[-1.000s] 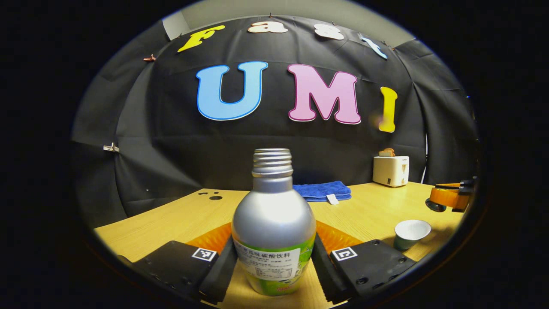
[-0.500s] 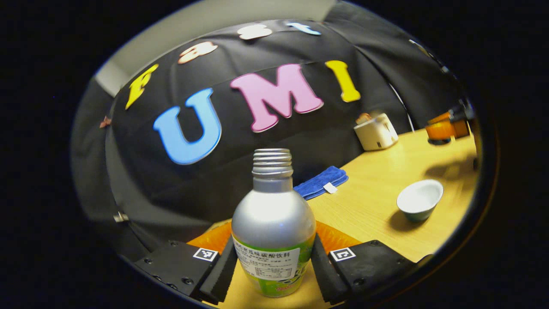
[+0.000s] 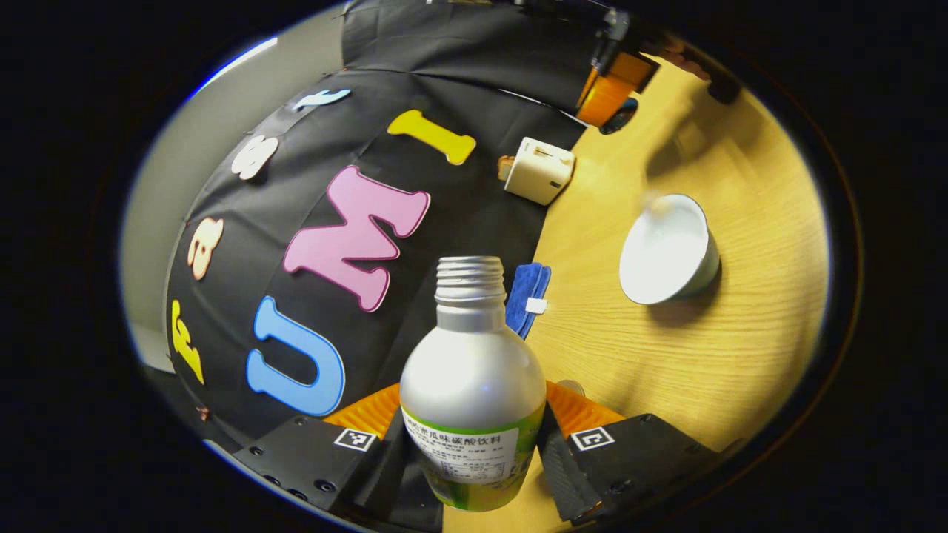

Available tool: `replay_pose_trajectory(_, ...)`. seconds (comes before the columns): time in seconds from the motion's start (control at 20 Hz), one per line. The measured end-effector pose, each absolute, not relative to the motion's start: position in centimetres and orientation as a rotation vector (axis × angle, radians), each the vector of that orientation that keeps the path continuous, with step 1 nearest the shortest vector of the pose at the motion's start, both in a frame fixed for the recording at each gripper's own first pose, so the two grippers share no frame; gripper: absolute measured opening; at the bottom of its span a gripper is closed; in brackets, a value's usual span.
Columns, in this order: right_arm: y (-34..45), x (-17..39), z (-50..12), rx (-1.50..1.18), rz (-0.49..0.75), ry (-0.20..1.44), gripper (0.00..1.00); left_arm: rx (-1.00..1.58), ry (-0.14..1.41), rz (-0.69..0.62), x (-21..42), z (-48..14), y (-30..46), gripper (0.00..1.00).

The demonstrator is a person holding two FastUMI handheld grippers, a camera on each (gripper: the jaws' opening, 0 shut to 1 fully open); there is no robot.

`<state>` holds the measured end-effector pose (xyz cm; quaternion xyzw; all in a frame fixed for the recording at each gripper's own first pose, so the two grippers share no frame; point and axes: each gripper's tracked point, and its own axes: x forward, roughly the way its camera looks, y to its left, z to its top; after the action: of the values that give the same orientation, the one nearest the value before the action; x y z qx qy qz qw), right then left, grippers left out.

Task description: Open the teacup lid with one hand, grasp the water bottle and pour water into the teacup with the other hand; after pouring, place the water bottle on the coaster and then close the teacup lid.

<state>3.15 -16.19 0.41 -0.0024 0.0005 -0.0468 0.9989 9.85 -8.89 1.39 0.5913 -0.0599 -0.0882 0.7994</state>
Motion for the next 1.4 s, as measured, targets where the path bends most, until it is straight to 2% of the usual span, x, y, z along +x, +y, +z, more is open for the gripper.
replay_pose_trajectory(0.25,-16.2,3.2,0.4,-0.005,-0.093,0.001,0.28,1.468,-0.141,-0.239,10.2,0.8,-10.6,0.80)
replay_pose_trajectory(0.55,-16.3,3.1,0.4,-0.006,-0.093,0.001,0.28,1.657,-0.076,-0.301,10.2,-0.9,-10.6,0.80)
replay_pose_trajectory(1.4,-16.3,3.1,0.5,-0.006,-0.092,0.001,0.28,1.989,-0.032,-0.367,12.2,-0.6,-12.4,0.80)
